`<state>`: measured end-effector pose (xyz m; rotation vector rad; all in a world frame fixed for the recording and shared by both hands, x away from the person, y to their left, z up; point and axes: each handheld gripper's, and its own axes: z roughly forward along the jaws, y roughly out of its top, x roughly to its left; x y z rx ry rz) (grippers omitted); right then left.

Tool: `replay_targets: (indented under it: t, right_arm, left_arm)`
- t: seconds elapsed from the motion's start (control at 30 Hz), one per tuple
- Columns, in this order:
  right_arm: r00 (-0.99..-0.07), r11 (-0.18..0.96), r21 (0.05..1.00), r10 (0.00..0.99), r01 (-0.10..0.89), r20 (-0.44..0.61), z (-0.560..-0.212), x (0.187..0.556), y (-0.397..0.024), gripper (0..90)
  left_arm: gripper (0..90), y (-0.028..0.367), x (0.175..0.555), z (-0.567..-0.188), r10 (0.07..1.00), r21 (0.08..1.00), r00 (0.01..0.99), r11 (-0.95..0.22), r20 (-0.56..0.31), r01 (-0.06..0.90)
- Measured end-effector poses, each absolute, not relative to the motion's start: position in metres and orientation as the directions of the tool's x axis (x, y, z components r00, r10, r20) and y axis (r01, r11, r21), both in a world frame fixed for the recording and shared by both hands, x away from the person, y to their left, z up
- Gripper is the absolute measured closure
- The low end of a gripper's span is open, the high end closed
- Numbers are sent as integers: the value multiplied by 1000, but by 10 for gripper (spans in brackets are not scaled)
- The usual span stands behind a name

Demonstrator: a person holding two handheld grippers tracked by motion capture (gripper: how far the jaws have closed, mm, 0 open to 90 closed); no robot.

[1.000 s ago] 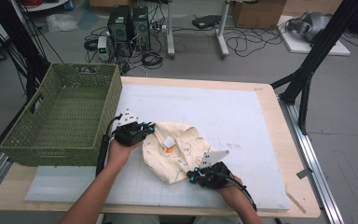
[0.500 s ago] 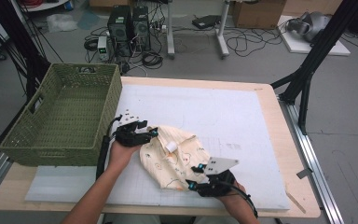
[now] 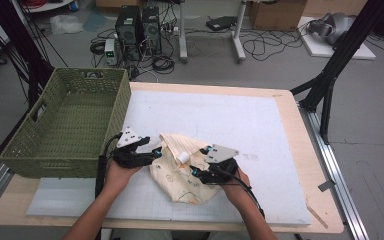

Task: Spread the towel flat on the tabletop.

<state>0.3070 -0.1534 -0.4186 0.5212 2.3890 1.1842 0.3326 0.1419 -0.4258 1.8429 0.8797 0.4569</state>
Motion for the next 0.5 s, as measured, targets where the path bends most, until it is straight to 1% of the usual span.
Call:
replay_targets:
  t: [0.1,0.17,0.2,0.23,0.27,0.3,0.33,0.37,0.4,0.43,0.47,0.5]
  right_arm:
    - [-849,595,793,481,131,-220,-425,320,-136,312]
    - [-850,613,778,475,134,-228,-430,329,-127,315]
    - [-850,622,771,474,139,-229,-432,333,-123,360]
    - [-848,632,762,475,143,-235,-434,337,-120,450]
    - [-845,640,754,479,150,-239,-436,340,-119,579]
    - [-842,641,752,482,152,-240,-436,343,-119,677]
    - [-832,634,756,500,162,-241,-436,345,-121,716]
    - [-826,619,765,517,180,-225,-435,347,-123,756]
    - [-824,597,778,530,195,-200,-434,349,-126,748]
    - [-817,579,787,547,212,-182,-432,349,-130,750]
    - [-812,572,791,556,219,-177,-430,350,-133,771]
    - [-812,572,791,556,219,-177,-430,350,-133,771]
  left_arm:
    - [414,140,333,-428,732,894,676,-243,-85,376]
    - [451,139,332,-429,721,887,688,-263,-81,379]
    - [479,138,332,-430,716,882,694,-277,-74,380]
    - [501,136,332,-431,718,873,693,-297,-63,387]
    - [538,135,332,-432,728,858,685,-327,-39,397]
    - [612,135,331,-435,734,854,678,-337,-25,397]
    - [683,136,331,-437,732,847,681,-343,-30,407]
    - [733,137,330,-440,734,840,679,-351,-28,414]
    - [794,137,330,-440,734,840,679,-351,-28,414]
    - [834,138,330,-444,737,832,676,-359,-25,423]
    - [852,139,330,-445,735,832,677,-359,-28,424]
    - [863,139,330,-445,735,832,677,-359,-28,424]
